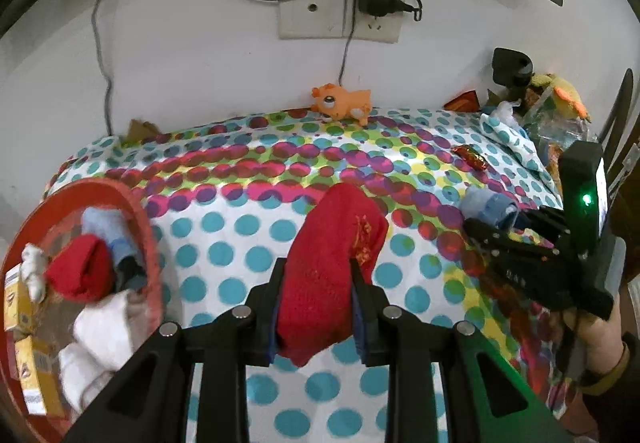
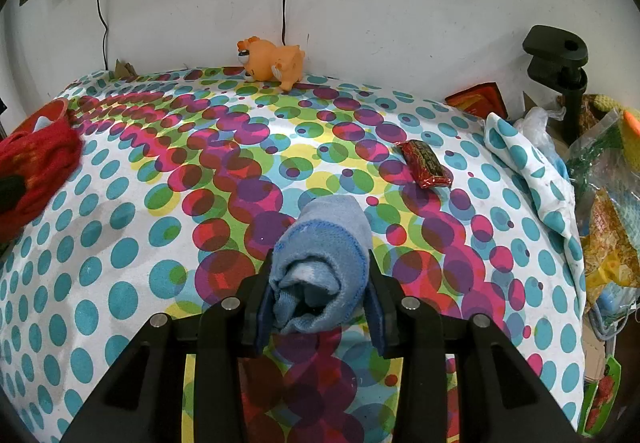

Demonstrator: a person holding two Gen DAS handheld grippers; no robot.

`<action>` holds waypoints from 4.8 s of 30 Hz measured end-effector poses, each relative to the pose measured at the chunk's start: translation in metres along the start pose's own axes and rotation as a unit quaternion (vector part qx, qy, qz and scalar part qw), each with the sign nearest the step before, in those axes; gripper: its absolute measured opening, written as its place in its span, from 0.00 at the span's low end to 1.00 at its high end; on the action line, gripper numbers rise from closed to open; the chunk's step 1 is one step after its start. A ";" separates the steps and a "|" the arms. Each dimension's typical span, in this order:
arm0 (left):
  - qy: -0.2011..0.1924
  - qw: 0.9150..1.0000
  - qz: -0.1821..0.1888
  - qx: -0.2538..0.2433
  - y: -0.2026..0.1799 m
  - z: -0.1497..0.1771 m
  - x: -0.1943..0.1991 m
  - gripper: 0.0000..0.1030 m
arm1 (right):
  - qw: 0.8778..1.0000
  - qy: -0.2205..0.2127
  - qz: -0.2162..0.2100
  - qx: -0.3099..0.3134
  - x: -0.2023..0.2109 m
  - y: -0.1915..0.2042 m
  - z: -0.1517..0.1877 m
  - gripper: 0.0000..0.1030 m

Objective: Organize objects
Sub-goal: 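Lift and carry the red sock over the tray with the left gripper, then lower the red sock into the tray and open the left gripper, then carry the blue sock over the red tray with the right gripper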

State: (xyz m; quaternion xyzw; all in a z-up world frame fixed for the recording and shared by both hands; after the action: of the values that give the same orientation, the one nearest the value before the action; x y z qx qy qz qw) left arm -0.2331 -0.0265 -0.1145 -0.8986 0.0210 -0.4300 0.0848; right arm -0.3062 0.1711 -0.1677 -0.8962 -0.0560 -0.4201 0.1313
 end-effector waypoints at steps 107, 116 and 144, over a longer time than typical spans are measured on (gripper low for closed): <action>-0.127 0.963 -0.170 0.169 0.265 0.054 0.130 0.55 | 0.998 0.024 0.059 -0.030 0.005 -0.034 0.011 0.36; -0.127 0.964 -0.167 0.166 0.263 0.054 0.131 0.55 | 1.000 -0.009 -0.003 0.000 0.034 -0.050 0.006 0.36; -0.133 0.953 -0.195 0.188 0.287 0.054 0.139 0.55 | 0.980 -0.056 -0.149 0.118 0.081 -0.117 0.009 0.38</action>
State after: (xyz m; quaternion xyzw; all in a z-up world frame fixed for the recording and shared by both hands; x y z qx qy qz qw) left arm -0.0935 -0.3176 -0.0894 -0.9019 -0.2477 -0.3111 0.1687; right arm -0.2722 0.2849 -0.0884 -0.8782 -0.2452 -0.3744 0.1685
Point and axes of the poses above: each gripper's, at about its wrist camera, not at the fingertips, and x roughly against the way its jaws point, y to its left, z to its underside, the point moved 9 cm from there along -x, roughly the way its jaws point, and after that the axes turned 12 degrees about x, right-handed, at the moved point
